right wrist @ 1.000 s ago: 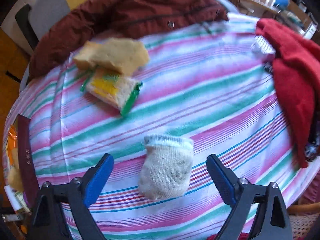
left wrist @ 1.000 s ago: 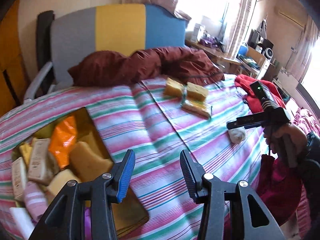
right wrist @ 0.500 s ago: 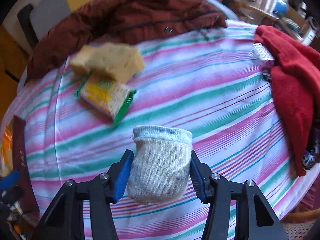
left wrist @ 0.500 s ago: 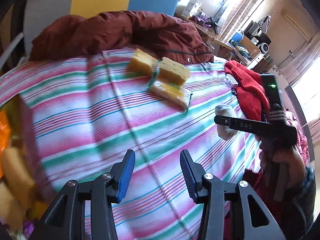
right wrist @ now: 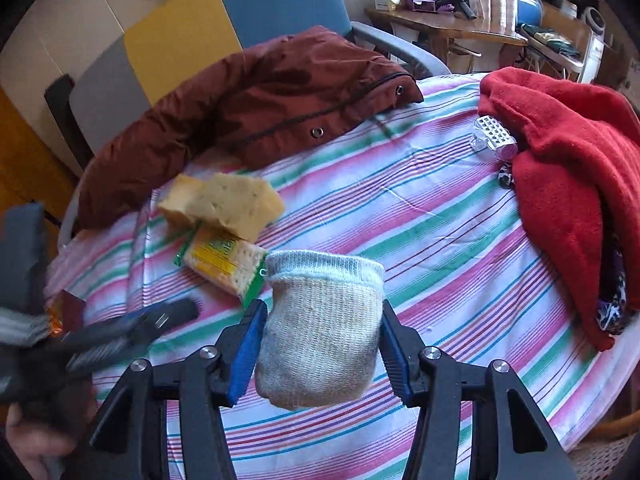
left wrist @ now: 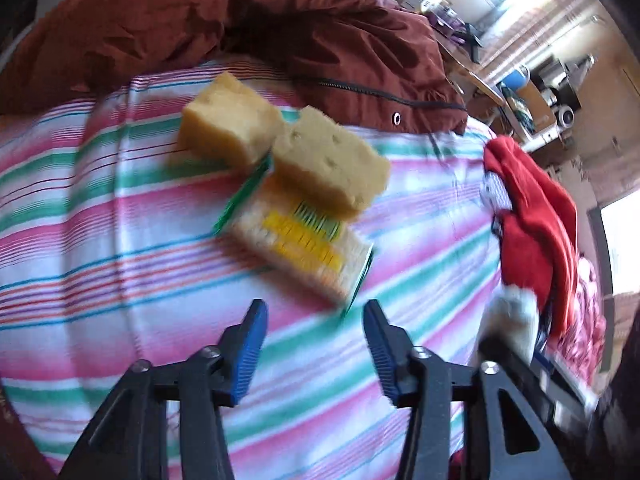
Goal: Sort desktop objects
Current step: 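Grasp the white sock with the right gripper and lift it, then grasp the WEIDAN rice-cracker bag with left while right holds the white sock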
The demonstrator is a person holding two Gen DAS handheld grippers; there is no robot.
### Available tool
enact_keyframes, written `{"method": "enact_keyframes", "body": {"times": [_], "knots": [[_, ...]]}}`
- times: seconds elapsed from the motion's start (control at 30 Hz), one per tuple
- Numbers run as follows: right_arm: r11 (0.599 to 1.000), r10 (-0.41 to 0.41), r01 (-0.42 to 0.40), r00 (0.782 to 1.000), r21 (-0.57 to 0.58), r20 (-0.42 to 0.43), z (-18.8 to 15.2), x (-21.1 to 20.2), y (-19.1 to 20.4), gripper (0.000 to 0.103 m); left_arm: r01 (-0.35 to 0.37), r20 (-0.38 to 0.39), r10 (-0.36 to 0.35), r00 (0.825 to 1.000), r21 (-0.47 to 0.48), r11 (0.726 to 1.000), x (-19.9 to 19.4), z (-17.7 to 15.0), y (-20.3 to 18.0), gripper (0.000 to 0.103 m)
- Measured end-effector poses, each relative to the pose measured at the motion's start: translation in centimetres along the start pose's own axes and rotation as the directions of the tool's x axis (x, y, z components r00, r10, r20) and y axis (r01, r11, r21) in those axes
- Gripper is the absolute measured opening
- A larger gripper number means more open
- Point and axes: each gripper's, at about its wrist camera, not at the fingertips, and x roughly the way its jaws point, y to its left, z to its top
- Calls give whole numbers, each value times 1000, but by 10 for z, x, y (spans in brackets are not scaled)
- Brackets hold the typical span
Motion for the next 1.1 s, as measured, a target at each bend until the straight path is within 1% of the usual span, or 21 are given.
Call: {"method": "enact_keyframes", "body": {"times": [0.07,0.1,0.17,0.23,0.33,0.43,0.53,0.57,0.6,0.67,0.7,0.73,0.8,0.87,0.9,0.93,0.97,1.0,1.07,1.1], "knots": [[1000,11,-11,1000,-3,-1,0,1,1,55,-14,-6,14,1000,-32,999,11,11,-4,54],[1000,17,-17,1000,-4,-1,0,0,1,55,-15,-6,15,1000,-38,999,16,15,-5,56],[999,31,-31,1000,-7,3,-1,-1,2,55,-40,3,40,999,-52,998,23,24,-8,59],[999,41,-41,999,-6,8,0,-2,2,55,-51,14,52,999,-70,996,28,32,-10,64],[998,59,-59,998,-4,11,-1,-4,2,55,-110,19,112,994,-66,992,37,42,-17,65],[997,71,-71,997,-5,16,-1,-6,3,55,-178,-16,177,984,-61,982,50,49,-18,65],[997,77,-77,997,-13,14,-2,-6,5,55,-186,-3,187,982,-56,981,51,54,-22,66],[997,79,-79,997,-16,15,-2,-6,6,55,-180,-2,180,984,-63,982,49,55,-23,66],[997,79,-79,997,-17,15,-2,-6,6,55,-169,5,170,985,-70,983,47,54,-25,67],[997,78,-78,997,-18,13,-2,-5,6,55,-173,13,174,985,-58,983,46,56,-31,74],[997,78,-78,997,-18,14,-2,-5,6,55,-179,3,179,984,-53,982,50,59,-35,81],[997,80,-80,997,-16,15,-3,-6,6,55,-184,0,184,983,-54,981,53,61,-37,82],[997,80,-80,997,-18,13,-3,-5,7,56,-216,-3,216,976,-41,975,60,66,-42,82],[997,80,-80,997,-21,8,-3,-4,7,56,-248,-38,248,968,-14,969,75,70,-43,83],[997,81,-81,997,-21,7,-3,-4,7,56,-243,-33,243,970,-12,970,78,71,-42,88],[996,82,-82,997,-19,5,-3,-4,8,56,-247,-20,246,969,-3,969,78,72,-44,87],[996,84,-84,996,-18,0,-3,-3,7,56,-251,-22,252,968,9,968,79,72,-44,87],[996,86,-86,996,-17,-4,-3,-2,7,56,-253,-18,254,967,24,967,79,71,-45,84],[996,88,-88,996,-13,-18,-3,1,6,56,-231,11,231,973,40,972,73,67,-38,75],[996,85,-86,996,-13,-22,-3,2,6,56,-217,22,216,976,53,975,69,65,-34,68]]}}
